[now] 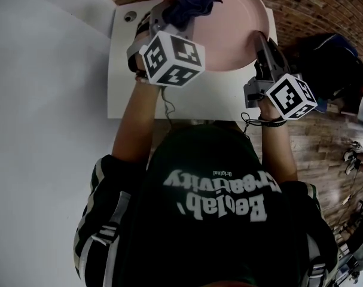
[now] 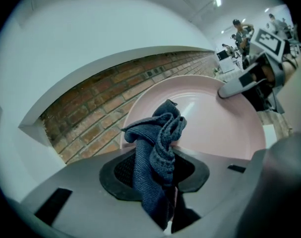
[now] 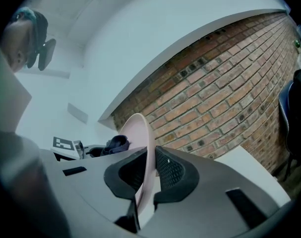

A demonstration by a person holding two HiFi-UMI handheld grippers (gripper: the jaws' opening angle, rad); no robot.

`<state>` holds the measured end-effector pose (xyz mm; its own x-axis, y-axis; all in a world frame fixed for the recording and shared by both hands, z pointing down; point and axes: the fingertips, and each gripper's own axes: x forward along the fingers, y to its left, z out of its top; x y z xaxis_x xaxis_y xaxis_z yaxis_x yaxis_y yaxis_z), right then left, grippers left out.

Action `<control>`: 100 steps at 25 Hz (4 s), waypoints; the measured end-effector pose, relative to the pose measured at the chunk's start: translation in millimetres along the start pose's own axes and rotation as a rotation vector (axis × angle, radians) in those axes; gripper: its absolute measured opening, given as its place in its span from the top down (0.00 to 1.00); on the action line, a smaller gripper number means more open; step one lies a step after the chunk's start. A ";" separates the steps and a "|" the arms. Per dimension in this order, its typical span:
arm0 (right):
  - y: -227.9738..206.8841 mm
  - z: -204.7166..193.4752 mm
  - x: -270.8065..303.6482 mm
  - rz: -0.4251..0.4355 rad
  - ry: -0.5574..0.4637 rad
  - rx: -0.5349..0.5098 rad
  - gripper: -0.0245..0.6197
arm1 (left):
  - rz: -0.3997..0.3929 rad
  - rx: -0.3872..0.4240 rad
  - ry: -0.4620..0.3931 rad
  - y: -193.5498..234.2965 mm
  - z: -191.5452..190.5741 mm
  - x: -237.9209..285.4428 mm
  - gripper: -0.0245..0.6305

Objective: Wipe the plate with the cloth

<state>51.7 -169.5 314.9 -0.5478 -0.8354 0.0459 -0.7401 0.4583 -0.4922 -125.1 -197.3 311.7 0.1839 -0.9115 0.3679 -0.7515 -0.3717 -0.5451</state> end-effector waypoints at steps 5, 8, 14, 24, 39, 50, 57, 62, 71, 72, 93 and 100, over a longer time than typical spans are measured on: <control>1.6 -6.4 -8.0 0.003 0.011 0.005 0.93 | 0.024 -0.008 -0.021 12.0 13.8 1.3 0.76; 1.5 -7.9 -11.5 -0.013 0.010 -0.010 0.94 | 0.007 0.003 -0.035 4.3 17.4 0.5 0.76; 5.6 -16.7 -13.3 0.013 0.047 -0.054 0.93 | -0.011 -0.020 -0.026 -4.2 7.1 0.2 0.76; 33.0 -26.2 -12.5 0.144 0.106 -0.158 0.90 | -0.012 -0.030 -0.051 -1.6 8.6 -7.3 0.76; 6.4 -18.7 -6.1 -0.112 0.122 -0.353 0.95 | -0.161 -0.017 -0.160 -57.9 43.4 -24.6 0.76; 18.2 -35.2 -2.6 -0.079 0.157 -0.513 0.95 | -0.220 0.074 -0.201 -86.8 76.3 -16.6 0.76; 10.8 -13.0 -7.5 -0.058 0.107 -0.527 0.95 | -0.163 0.054 -0.196 -60.6 81.6 -6.6 0.76; 12.7 6.1 -7.4 -0.039 0.068 -0.557 0.95 | -0.112 0.032 -0.177 -31.1 79.2 -1.6 0.76; 20.6 29.0 -5.3 -0.005 -0.003 -0.576 0.95 | -0.055 -0.044 -0.141 4.7 57.0 -4.8 0.76; 20.8 31.3 -5.7 -0.004 -0.010 -0.568 0.95 | -0.051 -0.052 -0.138 7.0 54.3 -5.9 0.76; -4.1 94.5 -21.1 -0.052 -0.197 -0.346 0.95 | -0.153 -0.219 -0.150 -17.2 31.6 -18.3 0.76; 3.9 115.6 -13.6 -0.034 -0.254 -0.311 0.95 | -0.184 -0.270 -0.159 -27.2 30.9 -30.1 0.76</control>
<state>101.4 -191.4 211.8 -0.4360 -0.8821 -0.1782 -0.8601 0.4667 -0.2061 -90.7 -165.2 292.1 0.4122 -0.8574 0.3083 -0.8329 -0.4917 -0.2540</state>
